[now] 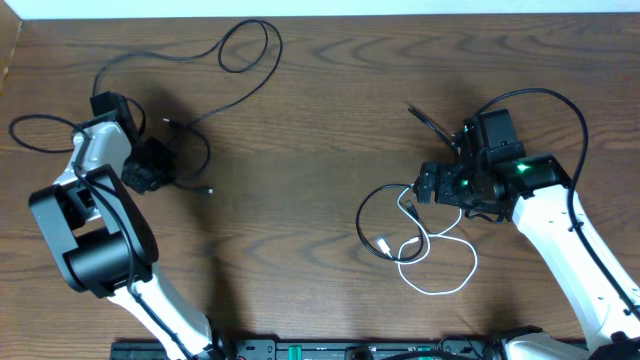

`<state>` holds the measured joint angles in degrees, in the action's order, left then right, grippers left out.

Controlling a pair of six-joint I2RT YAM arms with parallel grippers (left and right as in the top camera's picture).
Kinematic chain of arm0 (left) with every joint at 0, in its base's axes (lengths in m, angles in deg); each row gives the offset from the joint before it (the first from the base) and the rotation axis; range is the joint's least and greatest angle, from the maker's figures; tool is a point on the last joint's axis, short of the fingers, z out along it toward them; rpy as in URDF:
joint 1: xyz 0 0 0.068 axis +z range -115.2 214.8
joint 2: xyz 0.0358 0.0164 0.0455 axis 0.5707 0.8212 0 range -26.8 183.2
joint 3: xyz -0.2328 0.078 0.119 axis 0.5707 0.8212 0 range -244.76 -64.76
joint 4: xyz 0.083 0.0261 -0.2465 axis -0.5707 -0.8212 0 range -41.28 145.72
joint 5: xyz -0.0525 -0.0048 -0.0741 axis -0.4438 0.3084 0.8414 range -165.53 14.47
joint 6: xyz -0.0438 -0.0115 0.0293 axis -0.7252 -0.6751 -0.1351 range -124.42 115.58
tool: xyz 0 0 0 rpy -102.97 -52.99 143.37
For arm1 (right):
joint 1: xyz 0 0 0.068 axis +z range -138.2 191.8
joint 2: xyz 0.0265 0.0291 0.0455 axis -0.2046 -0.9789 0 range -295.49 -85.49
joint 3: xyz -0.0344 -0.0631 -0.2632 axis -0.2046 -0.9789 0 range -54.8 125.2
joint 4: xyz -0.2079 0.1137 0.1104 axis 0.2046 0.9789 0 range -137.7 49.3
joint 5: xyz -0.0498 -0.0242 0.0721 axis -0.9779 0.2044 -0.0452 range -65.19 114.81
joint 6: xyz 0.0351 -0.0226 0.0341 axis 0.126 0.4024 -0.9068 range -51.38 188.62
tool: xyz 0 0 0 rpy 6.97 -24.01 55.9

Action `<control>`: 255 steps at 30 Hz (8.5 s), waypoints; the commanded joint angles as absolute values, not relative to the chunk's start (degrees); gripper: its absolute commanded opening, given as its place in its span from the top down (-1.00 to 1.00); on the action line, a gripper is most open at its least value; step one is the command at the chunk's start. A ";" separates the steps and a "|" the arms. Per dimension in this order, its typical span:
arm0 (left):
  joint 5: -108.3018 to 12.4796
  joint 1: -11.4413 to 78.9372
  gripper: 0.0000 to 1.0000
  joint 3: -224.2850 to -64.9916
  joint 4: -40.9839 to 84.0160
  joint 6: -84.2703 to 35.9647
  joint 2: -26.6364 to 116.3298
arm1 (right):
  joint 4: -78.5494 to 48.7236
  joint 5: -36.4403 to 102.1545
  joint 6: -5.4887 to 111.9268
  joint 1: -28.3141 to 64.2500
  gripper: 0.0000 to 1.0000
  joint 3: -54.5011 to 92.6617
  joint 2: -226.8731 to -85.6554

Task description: Untangle cables

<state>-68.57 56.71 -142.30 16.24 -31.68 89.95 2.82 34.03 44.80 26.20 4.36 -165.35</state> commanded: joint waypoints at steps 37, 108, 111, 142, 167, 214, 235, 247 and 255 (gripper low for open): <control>-60.09 52.40 -0.25 -161.38 58.36 -41.50 99.11 | 2.91 34.31 43.76 26.48 -0.99 4.23 -165.00; -73.37 54.98 0.85 -162.63 16.00 -22.59 103.39 | 2.36 34.81 42.97 26.48 -0.98 4.23 -165.00; -73.37 54.98 0.85 -162.47 15.95 -22.55 104.24 | 2.21 34.62 42.97 26.48 -0.98 4.23 -165.00; -63.95 55.07 -0.25 -167.02 34.82 -22.55 109.10 | 3.04 34.64 42.90 26.48 -0.98 4.23 -165.00; -26.19 50.00 -0.92 -167.02 6.71 -19.27 75.22 | 3.39 40.17 42.57 22.87 -0.99 4.53 -155.09; -57.16 1.74 -0.92 -161.36 -1.55 -13.21 83.92 | 12.99 31.82 42.27 21.13 -0.99 4.45 -134.96; -60.17 -0.01 -0.92 -161.36 29.16 -27.68 90.25 | 13.25 38.51 38.66 21.26 -0.99 4.45 -149.37; -60.24 -0.67 -0.91 -161.36 35.34 -54.87 92.48 | 10.56 39.49 38.40 21.21 -0.99 4.45 -148.82; -60.19 -2.59 -0.82 -161.36 39.10 -61.34 97.90 | 10.85 40.45 38.42 21.28 -0.99 4.45 -148.82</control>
<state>-59.45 -1.71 -160.94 38.49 -57.45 95.87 10.78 39.58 39.06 21.45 4.34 -149.48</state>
